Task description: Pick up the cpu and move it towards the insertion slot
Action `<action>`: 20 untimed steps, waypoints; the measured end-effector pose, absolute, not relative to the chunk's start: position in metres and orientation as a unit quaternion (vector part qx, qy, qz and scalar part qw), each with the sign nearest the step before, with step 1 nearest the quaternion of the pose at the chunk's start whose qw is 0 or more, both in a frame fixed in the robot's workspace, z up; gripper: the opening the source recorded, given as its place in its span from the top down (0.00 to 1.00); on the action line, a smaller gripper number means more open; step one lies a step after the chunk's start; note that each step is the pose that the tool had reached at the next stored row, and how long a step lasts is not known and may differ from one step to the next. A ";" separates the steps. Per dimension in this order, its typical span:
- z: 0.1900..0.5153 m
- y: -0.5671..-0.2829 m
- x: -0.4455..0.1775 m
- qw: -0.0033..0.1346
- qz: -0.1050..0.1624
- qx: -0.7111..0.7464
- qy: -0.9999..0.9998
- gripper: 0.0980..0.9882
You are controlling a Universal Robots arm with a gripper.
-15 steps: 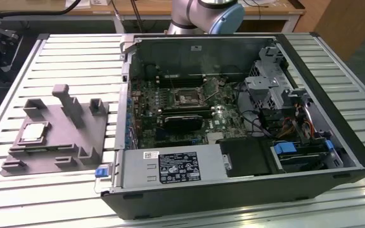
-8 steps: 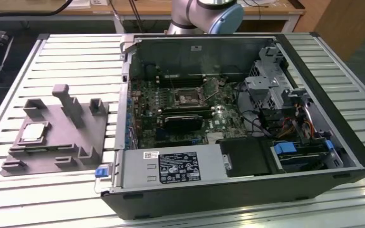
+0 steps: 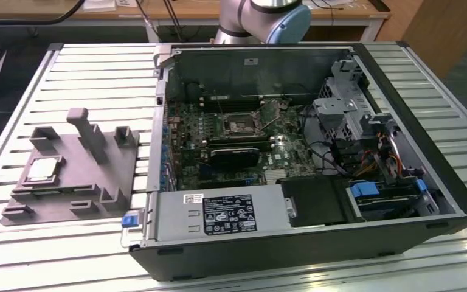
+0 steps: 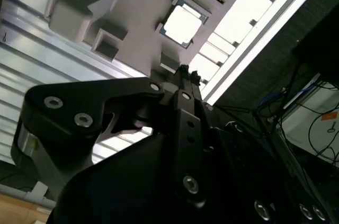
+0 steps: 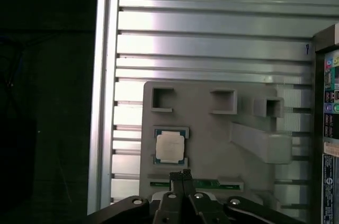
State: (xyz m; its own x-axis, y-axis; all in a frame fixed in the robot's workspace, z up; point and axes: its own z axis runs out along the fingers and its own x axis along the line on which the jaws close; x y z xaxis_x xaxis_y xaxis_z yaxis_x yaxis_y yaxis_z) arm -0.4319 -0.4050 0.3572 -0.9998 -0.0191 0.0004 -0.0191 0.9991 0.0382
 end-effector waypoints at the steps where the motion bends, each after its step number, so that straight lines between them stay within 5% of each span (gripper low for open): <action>1: 0.356 -0.405 -0.433 0.000 -0.019 0.010 -1.000 0.92; 11: 0.346 -0.405 -0.437 0.000 -0.017 0.010 -1.000 0.51; 20: 0.337 -0.405 -0.437 0.001 -0.017 0.010 -1.000 0.51</action>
